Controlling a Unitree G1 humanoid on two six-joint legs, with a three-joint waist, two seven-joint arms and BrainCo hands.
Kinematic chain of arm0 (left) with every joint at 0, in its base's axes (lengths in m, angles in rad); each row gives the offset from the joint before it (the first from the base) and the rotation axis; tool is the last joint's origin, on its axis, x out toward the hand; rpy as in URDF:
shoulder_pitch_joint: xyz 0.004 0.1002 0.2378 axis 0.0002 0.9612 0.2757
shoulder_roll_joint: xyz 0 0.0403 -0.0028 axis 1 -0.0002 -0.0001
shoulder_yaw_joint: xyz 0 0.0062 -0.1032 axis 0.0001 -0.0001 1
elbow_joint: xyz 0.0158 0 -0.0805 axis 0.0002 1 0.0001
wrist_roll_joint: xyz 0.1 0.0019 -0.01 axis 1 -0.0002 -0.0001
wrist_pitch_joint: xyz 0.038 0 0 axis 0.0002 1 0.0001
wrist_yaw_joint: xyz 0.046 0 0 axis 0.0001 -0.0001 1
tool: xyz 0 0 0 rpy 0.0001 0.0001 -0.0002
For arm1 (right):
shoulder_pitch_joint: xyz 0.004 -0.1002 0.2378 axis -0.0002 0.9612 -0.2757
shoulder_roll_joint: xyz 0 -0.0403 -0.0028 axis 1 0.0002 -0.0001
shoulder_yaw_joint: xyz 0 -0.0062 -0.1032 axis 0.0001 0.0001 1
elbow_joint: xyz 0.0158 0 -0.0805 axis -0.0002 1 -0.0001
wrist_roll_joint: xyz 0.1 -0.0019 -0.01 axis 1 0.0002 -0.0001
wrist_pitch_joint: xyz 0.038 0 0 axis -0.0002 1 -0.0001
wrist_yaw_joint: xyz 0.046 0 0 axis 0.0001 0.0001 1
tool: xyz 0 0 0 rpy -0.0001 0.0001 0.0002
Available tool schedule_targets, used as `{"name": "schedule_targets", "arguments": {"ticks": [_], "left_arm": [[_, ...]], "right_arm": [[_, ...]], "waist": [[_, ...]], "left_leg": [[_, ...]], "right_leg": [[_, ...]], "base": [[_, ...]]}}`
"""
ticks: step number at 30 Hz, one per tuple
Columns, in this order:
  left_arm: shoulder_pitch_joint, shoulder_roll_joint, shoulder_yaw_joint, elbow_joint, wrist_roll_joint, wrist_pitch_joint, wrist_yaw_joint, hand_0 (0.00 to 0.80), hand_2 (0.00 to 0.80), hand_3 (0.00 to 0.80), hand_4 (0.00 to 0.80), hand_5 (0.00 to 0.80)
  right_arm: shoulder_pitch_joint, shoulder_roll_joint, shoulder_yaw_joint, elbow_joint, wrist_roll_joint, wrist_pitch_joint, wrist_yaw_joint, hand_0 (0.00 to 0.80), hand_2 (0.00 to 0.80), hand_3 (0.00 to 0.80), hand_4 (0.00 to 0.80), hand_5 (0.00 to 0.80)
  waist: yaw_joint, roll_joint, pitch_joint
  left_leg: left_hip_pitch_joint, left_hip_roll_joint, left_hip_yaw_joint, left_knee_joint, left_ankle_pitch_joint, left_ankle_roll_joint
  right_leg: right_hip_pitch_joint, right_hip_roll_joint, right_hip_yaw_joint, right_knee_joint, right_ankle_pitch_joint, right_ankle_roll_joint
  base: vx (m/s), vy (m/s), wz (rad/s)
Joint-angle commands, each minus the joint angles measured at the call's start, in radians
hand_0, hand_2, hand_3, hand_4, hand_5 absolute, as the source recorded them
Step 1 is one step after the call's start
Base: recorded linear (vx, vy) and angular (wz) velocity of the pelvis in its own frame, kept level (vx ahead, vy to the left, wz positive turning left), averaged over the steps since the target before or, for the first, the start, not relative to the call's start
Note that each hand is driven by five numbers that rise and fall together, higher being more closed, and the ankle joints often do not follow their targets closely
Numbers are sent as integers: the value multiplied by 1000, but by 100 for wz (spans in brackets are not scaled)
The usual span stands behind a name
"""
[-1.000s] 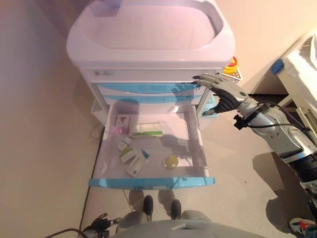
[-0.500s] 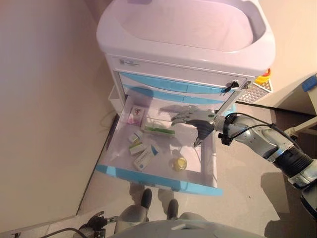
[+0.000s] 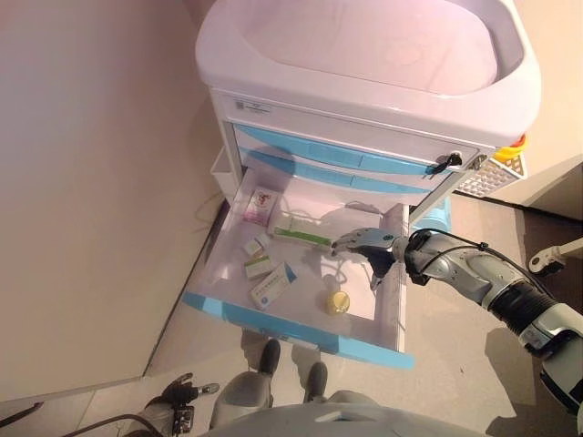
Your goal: Open the drawer and pick up the medicine
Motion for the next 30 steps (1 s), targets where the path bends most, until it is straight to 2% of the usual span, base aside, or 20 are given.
{"name": "schedule_targets", "arguments": {"ticks": [1, 7, 19, 30], "left_arm": [[-21, 30, -34, 10, 33, 6, 3, 0, 0, 0, 0, 0], [-31, 29, -40, 4, 36, 8, 3, 0, 0, 0, 0, 0], [-34, 10, -48, 4, 50, 12, 8, 0, 0, 0, 0, 0], [-35, -5, -49, 12, 63, 15, 10, 0, 0, 0, 0, 0]], "right_arm": [[22, 13, 34, -31, -13, -42, -42, 0, 0, 0, 0, 0], [48, 24, 38, -20, -30, -62, -47, 0, 0, 0, 0, 0], [104, 107, 18, 73, -107, -38, -159, 0, 0, 0, 0, 0], [144, 186, 24, 139, -172, -33, -194, 0, 0, 0, 0, 0]], "waist": [[11, -20, -11], [5, -15, -11], [4, 1, -23], [9, 11, -30]], "left_leg": [[-15, -31, 52, 18, -99, -13], [-15, -32, 50, 18, -100, -12], [-10, -38, 36, 18, -102, -12], [-11, -44, 23, 16, -101, -11]], "right_leg": [[-79, -37, 50, 55, 44, 68], [-81, -38, 52, 57, 43, 67], [-74, -42, 48, 56, 38, 67], [-72, -45, 38, 55, 34, 67]], "base": [[0, 0, 0], [0, 0, 0], [11, 4, 1], [16, 3, 3]]}}
